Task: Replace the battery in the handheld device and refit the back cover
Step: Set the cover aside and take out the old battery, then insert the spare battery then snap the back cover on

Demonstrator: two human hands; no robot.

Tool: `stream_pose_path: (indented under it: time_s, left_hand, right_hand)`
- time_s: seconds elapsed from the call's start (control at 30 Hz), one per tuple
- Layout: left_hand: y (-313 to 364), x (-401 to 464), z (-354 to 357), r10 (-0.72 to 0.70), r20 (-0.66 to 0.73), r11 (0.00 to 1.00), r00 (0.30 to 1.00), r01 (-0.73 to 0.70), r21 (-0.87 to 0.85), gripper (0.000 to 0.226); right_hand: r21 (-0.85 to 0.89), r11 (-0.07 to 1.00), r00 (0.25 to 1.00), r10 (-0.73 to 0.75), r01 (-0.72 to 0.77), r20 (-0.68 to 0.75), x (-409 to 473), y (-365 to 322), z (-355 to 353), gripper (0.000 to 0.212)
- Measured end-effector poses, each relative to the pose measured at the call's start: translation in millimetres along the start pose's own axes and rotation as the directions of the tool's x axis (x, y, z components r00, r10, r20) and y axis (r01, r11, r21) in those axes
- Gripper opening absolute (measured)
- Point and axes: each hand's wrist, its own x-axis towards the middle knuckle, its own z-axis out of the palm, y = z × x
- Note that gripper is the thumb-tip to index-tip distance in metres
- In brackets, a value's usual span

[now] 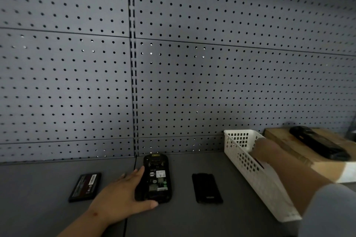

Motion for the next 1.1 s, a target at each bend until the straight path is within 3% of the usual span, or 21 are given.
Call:
stream_pose_path:
  time_s: [0.1,0.17,0.23,0.3,0.4,0.6,0.7,1.1]
  left_hand:
    - [2.8,-2.5,-1.8,-0.005,0.011,1.000,1.000,0.005,-0.012,0.132]
    - [3.0,-2.5,-1.7,-0.007,0.016,1.000,1.000,0.007,-0.015,0.133]
    - [2.3,-1.7,-1.6,-0.006,0.015,1.000,1.000,0.006,-0.014,0.132]
    - [1.4,-1.4,-1.1,-0.006,0.020,1.000,1.000,0.006,-0.022,0.132]
    - [0.2,-1.3,-0.5,0.004,0.024,1.000,1.000,-0.003,-0.022,0.131]
    - [3.3,-3.8,-1.9,0.019,0.025,0.999,1.000,-0.018,-0.042,0.134]
    - [4.9,-5.5,-3.4,0.007,0.031,0.999,0.999,-0.006,-0.039,0.136]
    - [3.9,-3.1,-3.1,0.056,0.020,0.998,0.998,-0.055,-0.008,0.136]
  right_hand:
    - [0.258,0.961,0.967,-0.030,0.097,-0.254,-21.4,-12.8,-34.1,0.051]
    - [0.443,0.855,0.923,-0.098,0.270,-0.373,-43.3,-27.3,-44.2,0.058]
    - [0.533,0.707,0.874,-0.273,0.465,-0.401,-73.0,-48.3,-41.8,0.062]
    - [0.526,0.636,0.822,-0.490,0.564,-0.289,-97.7,-69.4,-21.1,0.068]
    - [0.429,0.658,0.735,-0.678,0.619,-0.021,-112.8,-93.0,24.7,0.081]
    - [0.145,0.727,0.692,-0.685,0.671,0.228,-103.3,-105.5,77.3,0.111]
    - [0.147,0.725,0.684,-0.685,0.673,0.252,-101.8,-106.7,84.6,0.130]
    - [0.082,0.700,0.674,-0.708,0.710,0.211,-102.3,-107.3,93.1,0.121]
